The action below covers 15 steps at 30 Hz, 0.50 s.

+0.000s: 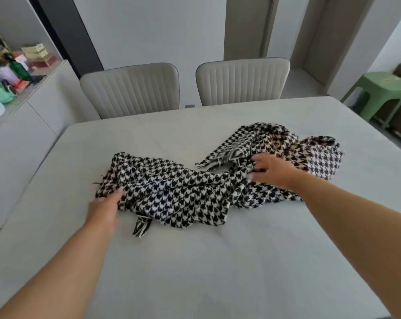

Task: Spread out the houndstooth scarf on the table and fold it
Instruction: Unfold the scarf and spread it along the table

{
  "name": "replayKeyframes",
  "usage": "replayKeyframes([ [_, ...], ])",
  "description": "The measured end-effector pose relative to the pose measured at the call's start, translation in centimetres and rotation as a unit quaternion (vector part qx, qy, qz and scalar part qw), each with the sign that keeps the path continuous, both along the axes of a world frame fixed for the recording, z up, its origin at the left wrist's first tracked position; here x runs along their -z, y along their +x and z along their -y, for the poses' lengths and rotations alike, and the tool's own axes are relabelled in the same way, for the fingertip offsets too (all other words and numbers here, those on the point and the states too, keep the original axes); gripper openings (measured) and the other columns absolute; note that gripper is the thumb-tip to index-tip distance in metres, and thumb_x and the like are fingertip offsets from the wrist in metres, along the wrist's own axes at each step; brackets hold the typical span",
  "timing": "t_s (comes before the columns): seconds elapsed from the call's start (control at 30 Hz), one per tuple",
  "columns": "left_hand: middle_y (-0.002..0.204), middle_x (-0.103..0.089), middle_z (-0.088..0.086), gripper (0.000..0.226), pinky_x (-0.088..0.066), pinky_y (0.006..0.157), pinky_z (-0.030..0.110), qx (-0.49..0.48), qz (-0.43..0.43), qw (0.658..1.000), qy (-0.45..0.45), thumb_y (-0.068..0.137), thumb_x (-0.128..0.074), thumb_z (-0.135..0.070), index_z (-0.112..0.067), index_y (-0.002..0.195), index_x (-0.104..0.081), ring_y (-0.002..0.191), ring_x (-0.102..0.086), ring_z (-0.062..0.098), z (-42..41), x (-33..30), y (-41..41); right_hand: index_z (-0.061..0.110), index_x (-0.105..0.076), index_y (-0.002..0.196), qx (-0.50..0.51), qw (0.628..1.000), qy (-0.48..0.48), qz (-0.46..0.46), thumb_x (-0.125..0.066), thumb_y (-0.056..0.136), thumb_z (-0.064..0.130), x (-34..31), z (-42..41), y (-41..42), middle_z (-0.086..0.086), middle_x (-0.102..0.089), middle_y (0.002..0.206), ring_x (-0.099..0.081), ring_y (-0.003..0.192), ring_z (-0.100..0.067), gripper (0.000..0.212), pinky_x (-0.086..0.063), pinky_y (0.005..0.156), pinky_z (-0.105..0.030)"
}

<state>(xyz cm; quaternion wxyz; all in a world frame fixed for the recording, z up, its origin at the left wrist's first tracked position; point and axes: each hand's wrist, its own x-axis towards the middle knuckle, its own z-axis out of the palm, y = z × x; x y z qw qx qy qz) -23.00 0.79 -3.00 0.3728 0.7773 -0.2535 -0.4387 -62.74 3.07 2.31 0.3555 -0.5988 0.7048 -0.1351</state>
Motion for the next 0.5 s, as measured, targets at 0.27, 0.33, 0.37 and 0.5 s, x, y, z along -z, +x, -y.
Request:
replayKeyframes([
  [0.27, 0.106, -0.059, 0.011, 0.036, -0.055, 0.082, 0.040, 0.081, -0.188, 0.973, 0.107, 0.084, -0.068, -0.033, -0.009, 0.108, -0.057, 0.094, -0.059, 0.021, -4.3, 2.2, -9.2, 0.023, -0.061, 0.108, -0.143, 0.968, -0.009, -0.208, -0.067, 0.086, 0.026, 2.9, -1.2, 2.1, 0.002, -0.061, 0.108, -0.058, 0.098, -0.016, 0.023, -0.047, 0.094, -0.036],
  [0.33, 0.092, -0.059, 0.009, 0.020, -0.053, 0.076, 0.036, 0.042, -0.226, 0.971, 0.072, 0.088, -0.066, -0.023, -0.005, 0.095, -0.059, 0.084, -0.057, 0.020, -4.2, 2.0, -10.0, 0.027, -0.048, 0.127, -0.101, 0.976, -0.058, -0.184, -0.074, 0.080, 0.032, 3.0, -1.3, 1.9, 0.000, -0.054, 0.119, -0.055, 0.104, -0.016, 0.053, -0.049, 0.092, -0.034],
  [0.37, 0.091, -0.059, 0.010, 0.016, -0.054, 0.078, 0.036, 0.015, -0.241, 0.969, 0.050, 0.090, -0.064, -0.019, -0.005, 0.093, -0.059, 0.085, -0.058, 0.021, -4.0, 1.9, -9.8, 0.030, -0.038, 0.137, -0.091, 0.976, -0.060, -0.191, -0.076, 0.078, 0.036, 2.9, -1.4, 1.7, -0.002, -0.053, 0.123, -0.055, 0.107, -0.018, 0.070, -0.049, 0.092, -0.035],
  [0.5, 0.088, -0.059, 0.013, 0.007, -0.055, 0.075, 0.036, -0.086, -0.304, 0.946, -0.068, 0.093, -0.051, -0.007, -0.004, 0.088, -0.056, 0.081, -0.060, 0.025, -4.5, -0.3, -8.6, 0.035, -0.028, 0.145, -0.119, 0.949, 0.047, -0.287, -0.076, 0.075, 0.042, 2.5, -2.0, 0.5, -0.003, -0.061, 0.121, -0.060, 0.105, -0.023, 0.085, -0.052, 0.086, -0.035],
])
